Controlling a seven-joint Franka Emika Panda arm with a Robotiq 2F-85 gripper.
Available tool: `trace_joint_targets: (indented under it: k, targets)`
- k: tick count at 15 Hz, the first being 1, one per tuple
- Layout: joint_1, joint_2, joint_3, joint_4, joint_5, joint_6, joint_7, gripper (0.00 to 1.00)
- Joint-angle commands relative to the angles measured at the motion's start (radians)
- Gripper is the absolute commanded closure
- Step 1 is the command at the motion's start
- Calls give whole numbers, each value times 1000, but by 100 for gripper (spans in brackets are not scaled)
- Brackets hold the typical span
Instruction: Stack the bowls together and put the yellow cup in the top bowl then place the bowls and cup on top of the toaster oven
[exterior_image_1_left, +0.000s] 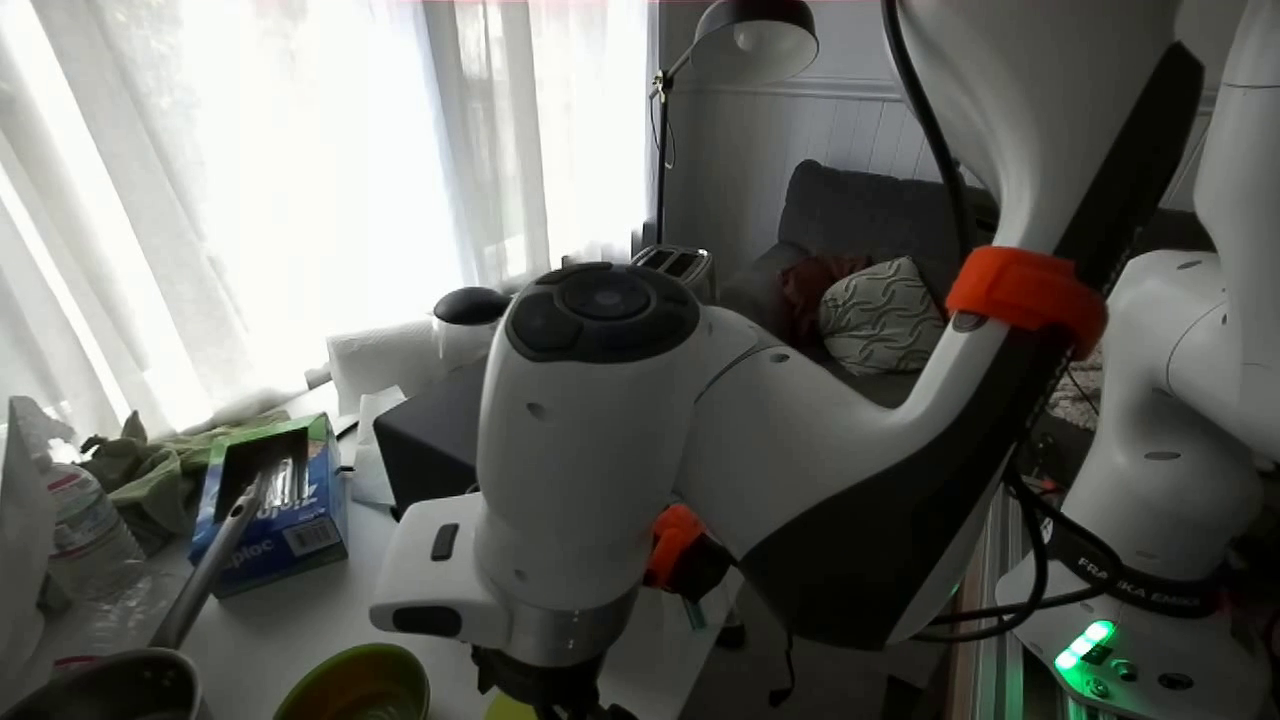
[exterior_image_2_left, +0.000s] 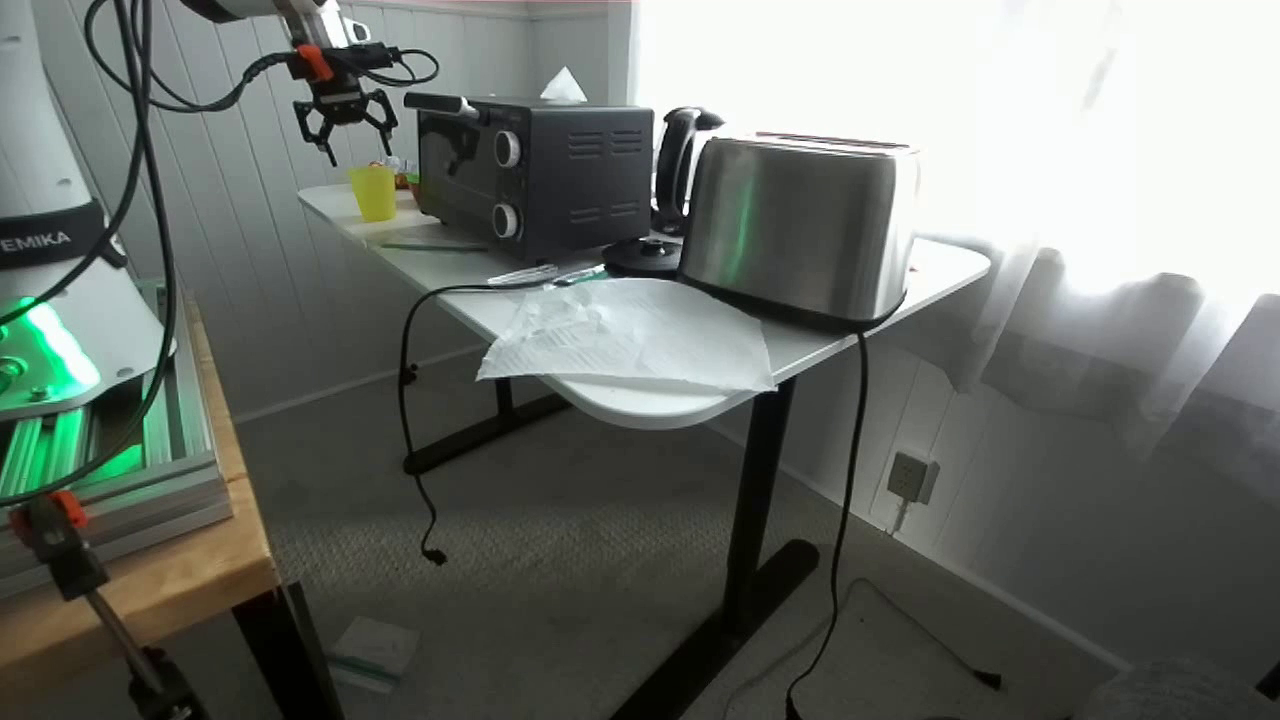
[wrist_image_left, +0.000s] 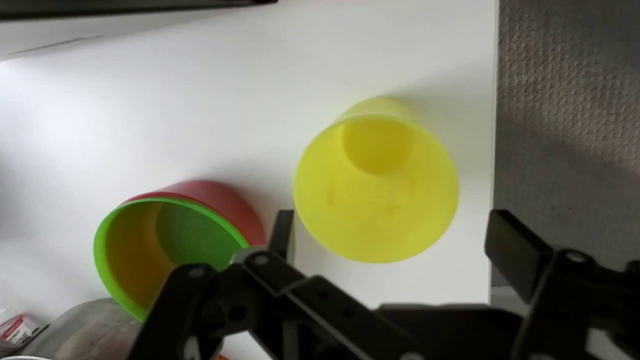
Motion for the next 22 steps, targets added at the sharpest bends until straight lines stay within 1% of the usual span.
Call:
trace_joint_targets:
  k: [1, 3, 4, 5, 8, 10, 11, 14, 15, 17, 22]
  targets:
    - [-17, 1, 22, -22, 47, 3, -34, 0]
    - [-16, 18, 25, -18, 56, 7, -36, 0]
    - [-14, 31, 26, -15, 59, 11, -35, 15]
    - [-13, 40, 26, -11, 58, 13, -35, 26]
    - [-13, 71, 28, 0, 62, 22, -34, 50]
    - [-13, 85, 28, 11, 63, 30, -32, 62]
    - [-13, 89, 26, 16, 62, 31, -30, 70]
    - [-15, 84, 26, 29, 65, 19, -35, 90]
    - [-17, 77, 26, 33, 66, 14, -37, 99]
    - [-22, 62, 28, 41, 70, 4, -45, 100]
    - [-27, 37, 25, 82, 62, -26, -63, 99]
